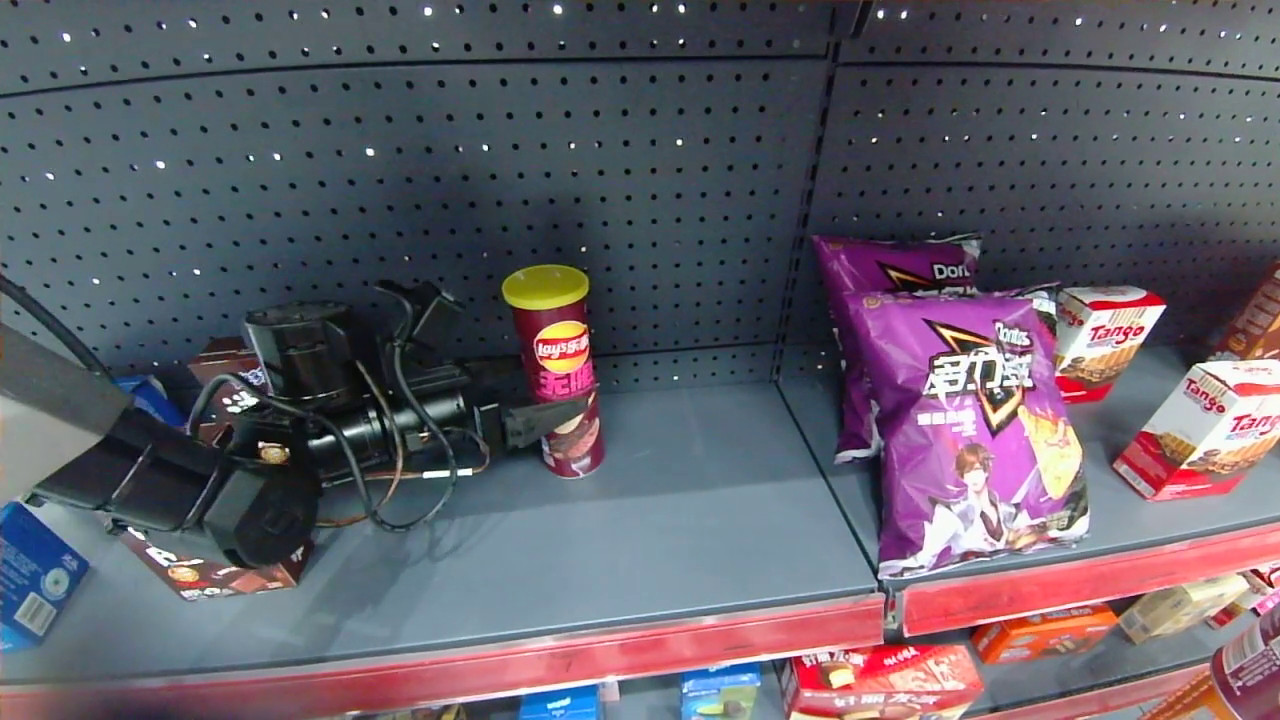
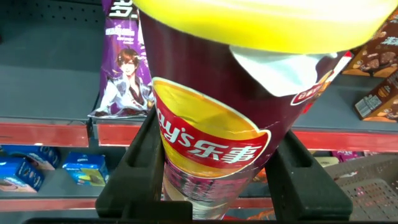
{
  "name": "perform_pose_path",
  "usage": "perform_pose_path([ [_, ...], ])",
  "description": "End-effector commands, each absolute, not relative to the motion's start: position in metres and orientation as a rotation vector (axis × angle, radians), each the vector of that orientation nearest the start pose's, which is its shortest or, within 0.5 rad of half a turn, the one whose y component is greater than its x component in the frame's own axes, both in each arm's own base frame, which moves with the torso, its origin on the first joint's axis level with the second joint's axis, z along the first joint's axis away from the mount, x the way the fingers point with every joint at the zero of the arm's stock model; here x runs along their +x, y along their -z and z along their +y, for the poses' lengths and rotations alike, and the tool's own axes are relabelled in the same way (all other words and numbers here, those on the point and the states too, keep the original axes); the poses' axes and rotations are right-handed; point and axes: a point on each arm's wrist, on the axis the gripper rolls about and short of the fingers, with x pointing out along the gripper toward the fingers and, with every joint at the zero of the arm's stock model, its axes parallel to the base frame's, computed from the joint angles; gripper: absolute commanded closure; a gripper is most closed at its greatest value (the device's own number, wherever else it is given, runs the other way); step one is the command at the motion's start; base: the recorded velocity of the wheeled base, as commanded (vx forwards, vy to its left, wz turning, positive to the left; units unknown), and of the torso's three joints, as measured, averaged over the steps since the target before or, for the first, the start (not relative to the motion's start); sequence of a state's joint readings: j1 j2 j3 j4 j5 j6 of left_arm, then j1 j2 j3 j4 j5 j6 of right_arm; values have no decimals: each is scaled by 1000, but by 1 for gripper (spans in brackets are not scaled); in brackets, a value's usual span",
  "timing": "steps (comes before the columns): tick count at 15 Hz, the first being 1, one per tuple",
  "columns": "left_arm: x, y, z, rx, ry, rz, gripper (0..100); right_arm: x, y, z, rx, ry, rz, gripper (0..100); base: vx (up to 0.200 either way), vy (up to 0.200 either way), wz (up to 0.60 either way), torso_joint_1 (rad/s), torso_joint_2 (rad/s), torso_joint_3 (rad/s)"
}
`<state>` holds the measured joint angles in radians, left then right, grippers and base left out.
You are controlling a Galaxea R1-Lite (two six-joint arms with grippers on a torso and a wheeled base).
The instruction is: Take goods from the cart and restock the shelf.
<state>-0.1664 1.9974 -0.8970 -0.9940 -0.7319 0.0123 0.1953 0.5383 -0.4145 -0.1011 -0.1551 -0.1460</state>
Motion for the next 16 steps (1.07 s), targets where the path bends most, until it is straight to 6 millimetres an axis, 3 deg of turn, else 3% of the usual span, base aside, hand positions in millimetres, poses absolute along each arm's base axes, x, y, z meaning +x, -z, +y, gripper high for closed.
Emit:
perform_pose_path([
  [1, 366, -140, -77, -18, 899, 97, 0, 28, -204, 2, -151, -42, 24, 100, 0, 0, 0, 0, 0, 0],
  [16, 387, -136, -86, -11, 907, 74, 0, 28, -204, 2, -150, -43, 23, 100, 0, 0, 0, 0, 0, 0],
])
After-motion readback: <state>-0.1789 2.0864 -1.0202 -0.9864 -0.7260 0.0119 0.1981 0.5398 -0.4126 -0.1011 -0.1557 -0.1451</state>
